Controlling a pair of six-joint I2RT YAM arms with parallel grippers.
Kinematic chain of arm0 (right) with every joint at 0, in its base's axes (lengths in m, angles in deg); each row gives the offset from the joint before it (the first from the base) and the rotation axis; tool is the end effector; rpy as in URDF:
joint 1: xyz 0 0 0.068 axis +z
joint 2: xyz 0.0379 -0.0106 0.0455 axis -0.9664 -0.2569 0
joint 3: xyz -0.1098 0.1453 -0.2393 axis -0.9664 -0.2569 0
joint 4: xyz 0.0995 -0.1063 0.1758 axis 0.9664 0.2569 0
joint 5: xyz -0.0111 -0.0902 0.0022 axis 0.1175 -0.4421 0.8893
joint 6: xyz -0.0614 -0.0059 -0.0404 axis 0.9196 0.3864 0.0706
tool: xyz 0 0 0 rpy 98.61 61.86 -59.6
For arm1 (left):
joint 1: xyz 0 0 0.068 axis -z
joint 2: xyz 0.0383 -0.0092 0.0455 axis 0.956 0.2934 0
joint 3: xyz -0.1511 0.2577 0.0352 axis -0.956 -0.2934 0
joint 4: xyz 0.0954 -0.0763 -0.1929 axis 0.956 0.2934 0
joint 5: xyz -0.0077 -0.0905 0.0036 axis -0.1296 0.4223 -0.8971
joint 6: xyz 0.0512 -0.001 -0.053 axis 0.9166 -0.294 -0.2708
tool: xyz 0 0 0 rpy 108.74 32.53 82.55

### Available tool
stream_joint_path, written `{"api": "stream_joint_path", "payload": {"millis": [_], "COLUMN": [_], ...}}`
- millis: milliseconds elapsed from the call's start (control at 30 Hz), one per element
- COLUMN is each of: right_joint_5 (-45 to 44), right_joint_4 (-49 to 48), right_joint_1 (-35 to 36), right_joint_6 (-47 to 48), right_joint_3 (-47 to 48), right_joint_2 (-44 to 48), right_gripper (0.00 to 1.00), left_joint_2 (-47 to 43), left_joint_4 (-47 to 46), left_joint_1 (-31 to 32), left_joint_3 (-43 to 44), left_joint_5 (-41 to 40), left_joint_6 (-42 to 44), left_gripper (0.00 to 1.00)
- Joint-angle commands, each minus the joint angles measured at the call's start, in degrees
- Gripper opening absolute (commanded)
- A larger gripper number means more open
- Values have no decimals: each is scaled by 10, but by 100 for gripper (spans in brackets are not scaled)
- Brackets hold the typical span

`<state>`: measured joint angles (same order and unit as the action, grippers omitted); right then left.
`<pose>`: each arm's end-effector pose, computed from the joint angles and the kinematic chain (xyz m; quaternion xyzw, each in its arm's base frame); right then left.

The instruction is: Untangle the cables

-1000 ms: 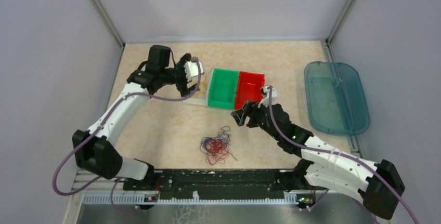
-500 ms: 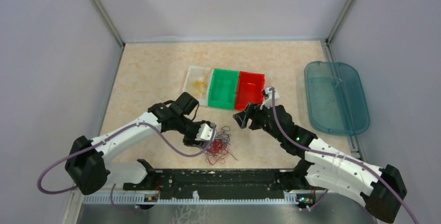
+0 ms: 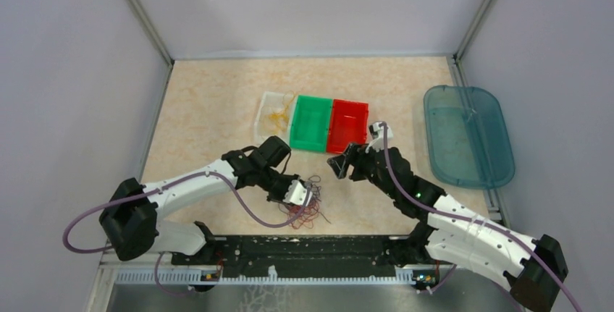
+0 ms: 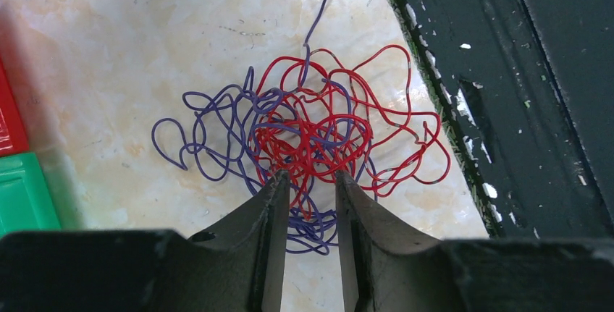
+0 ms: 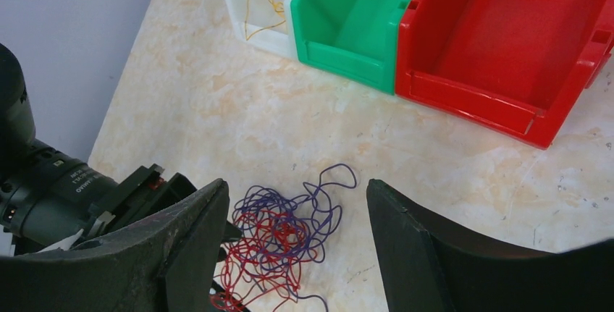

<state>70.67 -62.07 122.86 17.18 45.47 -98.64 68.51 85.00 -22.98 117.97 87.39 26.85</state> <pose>0.1118 0.1066 0.2766 -0.0180 0.8089 0.3411 0.4786 0.1126 -0.1892 0.2387 0.8060 0.4586 -0.2681 0.2612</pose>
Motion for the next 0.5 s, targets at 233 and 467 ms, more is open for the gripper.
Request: {"api": "stream_joint_path", "payload": {"millis": [233, 467], "right_joint_5": [1, 14], "right_joint_4": [-25, -31], "right_joint_1": [-8, -9], "right_joint_6": [9, 11], "right_joint_3": [-5, -2], "right_joint_2": [15, 14], "right_gripper": [71, 71], "left_joint_2": [9, -31], "left_joint_4": [-8, 48], "left_joint_1": [8, 8], "left_joint_3": [9, 68], "left_joint_5": [-31, -25], "left_joint_6": [47, 29], "left_gripper": [15, 0]}}
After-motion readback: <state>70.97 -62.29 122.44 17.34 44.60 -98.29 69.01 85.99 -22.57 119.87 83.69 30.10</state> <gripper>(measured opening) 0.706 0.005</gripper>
